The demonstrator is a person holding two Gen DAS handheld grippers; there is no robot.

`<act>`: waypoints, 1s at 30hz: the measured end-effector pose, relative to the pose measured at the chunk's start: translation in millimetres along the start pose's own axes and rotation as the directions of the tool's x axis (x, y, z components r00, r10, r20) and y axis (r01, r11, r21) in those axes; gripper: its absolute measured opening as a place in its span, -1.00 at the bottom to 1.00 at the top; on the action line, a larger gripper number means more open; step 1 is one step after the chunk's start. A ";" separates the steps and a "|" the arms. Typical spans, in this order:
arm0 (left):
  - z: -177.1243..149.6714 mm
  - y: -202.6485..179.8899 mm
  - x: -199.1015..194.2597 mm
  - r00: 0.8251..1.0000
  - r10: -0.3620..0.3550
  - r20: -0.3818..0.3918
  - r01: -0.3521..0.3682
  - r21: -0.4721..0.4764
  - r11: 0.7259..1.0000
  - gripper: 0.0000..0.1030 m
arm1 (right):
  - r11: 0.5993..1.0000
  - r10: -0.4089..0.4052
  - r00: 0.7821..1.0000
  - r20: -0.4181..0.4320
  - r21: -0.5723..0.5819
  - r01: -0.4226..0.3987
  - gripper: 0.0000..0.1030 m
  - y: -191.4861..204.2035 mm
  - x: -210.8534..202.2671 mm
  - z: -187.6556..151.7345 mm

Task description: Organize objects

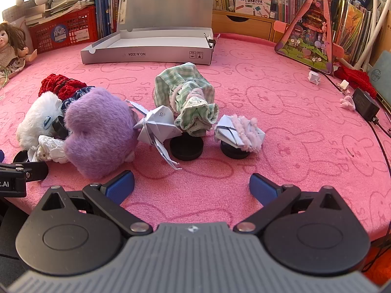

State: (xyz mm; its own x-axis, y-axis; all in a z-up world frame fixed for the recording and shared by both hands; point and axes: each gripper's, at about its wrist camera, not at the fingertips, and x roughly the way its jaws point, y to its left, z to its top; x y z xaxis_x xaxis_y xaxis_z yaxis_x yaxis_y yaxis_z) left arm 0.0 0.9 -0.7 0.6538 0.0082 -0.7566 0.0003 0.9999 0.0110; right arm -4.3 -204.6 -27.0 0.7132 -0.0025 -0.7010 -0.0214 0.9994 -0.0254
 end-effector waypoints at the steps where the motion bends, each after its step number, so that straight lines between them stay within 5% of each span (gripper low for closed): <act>1: 0.0 0.0 0.0 1.000 0.000 0.000 0.000 0.000 1.000 1.00 | 1.000 -0.001 1.000 0.000 0.000 0.001 1.00 -2.0 1.5 0.2; 30: 0.8 0.5 -2.2 1.000 0.001 -0.003 -0.001 -0.003 1.000 1.00 | 1.000 0.013 0.999 0.034 -0.011 -0.013 1.00 -5.0 0.1 -3.9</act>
State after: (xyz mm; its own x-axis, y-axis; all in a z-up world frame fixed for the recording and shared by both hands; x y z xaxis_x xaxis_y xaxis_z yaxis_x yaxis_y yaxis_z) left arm -0.8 1.4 1.5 0.6515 0.0093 -0.7586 -0.0025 0.9999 0.0101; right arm -6.9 -209.8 -29.7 0.7360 0.0116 -0.6769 -0.0385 0.9990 -0.0247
